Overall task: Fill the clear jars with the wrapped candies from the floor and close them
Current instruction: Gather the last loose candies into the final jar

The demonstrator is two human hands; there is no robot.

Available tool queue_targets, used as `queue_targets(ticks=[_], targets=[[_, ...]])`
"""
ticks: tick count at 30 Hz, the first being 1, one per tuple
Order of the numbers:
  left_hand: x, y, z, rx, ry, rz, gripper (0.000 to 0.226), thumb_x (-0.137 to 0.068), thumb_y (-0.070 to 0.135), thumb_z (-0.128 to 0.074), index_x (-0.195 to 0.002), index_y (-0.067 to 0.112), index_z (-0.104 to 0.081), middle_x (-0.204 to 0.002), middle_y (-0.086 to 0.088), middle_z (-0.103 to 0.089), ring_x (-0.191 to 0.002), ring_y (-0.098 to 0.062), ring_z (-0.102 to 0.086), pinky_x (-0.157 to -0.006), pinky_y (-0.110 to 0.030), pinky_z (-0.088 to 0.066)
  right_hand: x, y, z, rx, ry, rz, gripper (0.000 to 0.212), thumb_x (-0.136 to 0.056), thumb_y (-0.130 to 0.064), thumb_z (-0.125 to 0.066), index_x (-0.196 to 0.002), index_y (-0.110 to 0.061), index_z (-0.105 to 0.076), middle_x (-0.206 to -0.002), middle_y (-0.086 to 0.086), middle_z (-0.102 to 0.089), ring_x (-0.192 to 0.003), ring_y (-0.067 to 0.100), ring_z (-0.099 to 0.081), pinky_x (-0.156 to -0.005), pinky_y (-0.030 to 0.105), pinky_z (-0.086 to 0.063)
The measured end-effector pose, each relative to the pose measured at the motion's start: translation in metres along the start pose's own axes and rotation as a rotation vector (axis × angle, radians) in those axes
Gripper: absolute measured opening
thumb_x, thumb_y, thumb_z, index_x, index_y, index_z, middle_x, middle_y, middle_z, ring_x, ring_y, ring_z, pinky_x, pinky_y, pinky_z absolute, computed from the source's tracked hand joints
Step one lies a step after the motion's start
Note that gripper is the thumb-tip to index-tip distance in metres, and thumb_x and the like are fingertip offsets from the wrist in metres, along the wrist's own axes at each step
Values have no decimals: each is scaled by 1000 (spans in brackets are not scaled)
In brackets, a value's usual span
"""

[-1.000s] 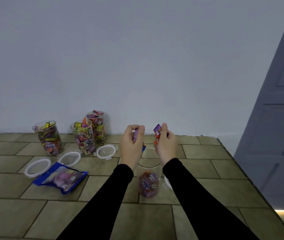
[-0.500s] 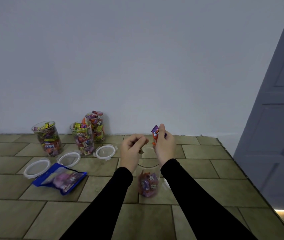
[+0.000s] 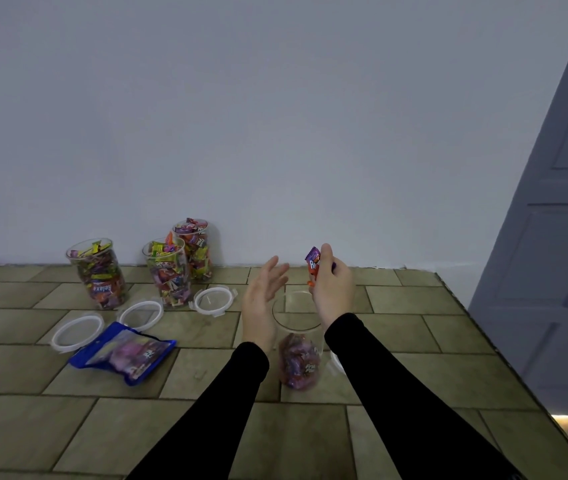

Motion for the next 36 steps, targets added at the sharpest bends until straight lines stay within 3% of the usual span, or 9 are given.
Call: queue_targets(ticks=[4,7,13,15,18,24,27,32,36], targets=[[11,-29,-8,72,-90,384,68,-99,56,-18,-108,9,-66,-94,-3,-74,-74,-13,-66,-62,-26,-45,4,-7,3,-4,-12,26,54,-100,-44,-41,-52,-19,-38,-44,-10,-35,-45,11,-35,-51,25,-33],[12,-36,-10,129,-126,458,79,-95,64,-16,-93,5,-69,-79,-5,-74,-58,-13,-63,-52,-23,-41,7,-9,2,-22,-28,9,52,-100,-44,-41,-59,-13,-45,-49,-6,-40,-43,6,-38,-53,26,-39],[2,-43,-2,95,-95,423,78,-96,63,-17,-86,6,-70,-72,-7,-73,-57,-17,-64,-57,-29,-34,15,-8,-4,-38,-76,66,49,-100,-47,-38,-68,-12,-48,-57,6,-44,-49,17,-43,-53,32,-40],[-2,-45,1,95,-76,423,77,-96,63,-18,-85,7,-71,-72,-7,-72,-58,-16,-63,-56,-28,-35,17,-2,-10,13,-98,125,56,-93,-64,-37,-74,-13,-51,-65,18,-51,-59,36,-55,-60,46,-53],[-5,-48,3,104,-72,427,77,-96,63,-19,-87,6,-71,-71,-7,-72,-59,-16,-62,-57,-28,-35,17,3,-17,53,-150,154,60,-85,-74,-35,-77,-18,-53,-73,23,-57,-70,47,-59,-61,61,-51],[-13,-60,13,117,-13,430,78,-94,64,-25,-102,-1,-67,-75,-10,-72,-59,-17,-63,-58,-29,-36,21,-11,-18,135,-197,246,49,-100,-43,-37,-78,-3,-55,-67,13,-54,-61,23,-50,-61,38,-44],[-12,-59,12,119,-9,447,78,-92,66,-30,-100,0,-70,-84,-15,-73,-67,-21,-67,-64,-31,-43,19,-9,-19,178,-219,252,44,-102,-33,-36,-80,0,-54,-71,14,-56,-68,30,-54,-67,41,-45],[-10,-56,14,127,11,448,76,-82,70,-40,-95,4,-75,-100,-24,-69,-84,-29,-66,-78,-37,-48,20,-7,-20,172,-258,259,36,-103,-23,-38,-74,-10,-56,-70,1,-58,-70,18,-55,-70,38,-46],[-9,-57,11,167,-17,464,72,-91,63,-36,-80,7,-79,-89,-18,-73,-79,-25,-70,-76,-34,-53,20,-3,-21,112,-296,234,31,-100,-17,-43,-72,-21,-56,-65,-11,-57,-63,13,-55,-67,43,-49]])
Point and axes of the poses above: each hand's wrist, its own x-axis away from the middle knuckle, its own z-axis out of the back of the hand, y = z × x, the point moved 6 cm from there along -x, towards the middle knuckle
